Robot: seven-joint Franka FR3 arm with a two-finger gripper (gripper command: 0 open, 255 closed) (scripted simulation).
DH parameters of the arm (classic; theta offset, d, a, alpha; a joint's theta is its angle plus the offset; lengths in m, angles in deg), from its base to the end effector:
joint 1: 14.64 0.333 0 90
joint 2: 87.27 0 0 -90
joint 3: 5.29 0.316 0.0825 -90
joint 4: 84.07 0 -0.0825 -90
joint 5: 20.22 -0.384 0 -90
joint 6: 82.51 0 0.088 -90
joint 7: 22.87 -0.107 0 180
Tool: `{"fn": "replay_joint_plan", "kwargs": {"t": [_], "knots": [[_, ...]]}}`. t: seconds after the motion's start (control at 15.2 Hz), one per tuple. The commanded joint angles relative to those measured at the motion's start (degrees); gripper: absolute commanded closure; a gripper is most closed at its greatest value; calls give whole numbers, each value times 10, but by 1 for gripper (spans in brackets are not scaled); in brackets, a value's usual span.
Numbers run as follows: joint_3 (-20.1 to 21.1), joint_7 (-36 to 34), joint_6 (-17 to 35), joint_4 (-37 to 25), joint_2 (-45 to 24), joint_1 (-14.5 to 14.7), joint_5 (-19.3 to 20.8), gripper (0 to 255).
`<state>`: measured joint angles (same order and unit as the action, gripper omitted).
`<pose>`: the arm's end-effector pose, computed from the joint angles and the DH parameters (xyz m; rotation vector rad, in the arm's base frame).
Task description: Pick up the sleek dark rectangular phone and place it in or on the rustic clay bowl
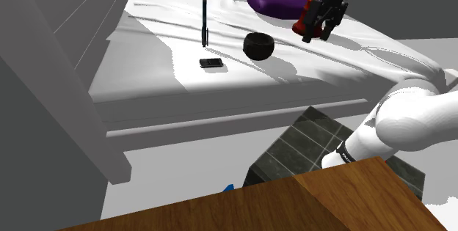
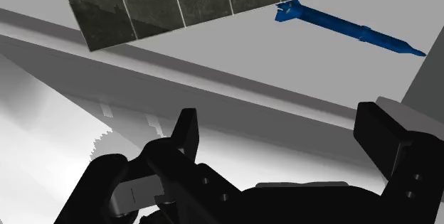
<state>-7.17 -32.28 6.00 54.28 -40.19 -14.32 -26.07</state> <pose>0.2934 0.0005 0.5721 -3.0059 0.2716 0.0870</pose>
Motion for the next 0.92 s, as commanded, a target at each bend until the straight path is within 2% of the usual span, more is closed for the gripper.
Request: {"fn": "replay_joint_plan", "kwargs": {"t": [0.0,0.4,0.86], "knots": [[0,0,0,0,0,0,0,0],[-22,96,97,-26,-123,24,24,0],[-36,199,186,-92,-276,51,36,0]]}}
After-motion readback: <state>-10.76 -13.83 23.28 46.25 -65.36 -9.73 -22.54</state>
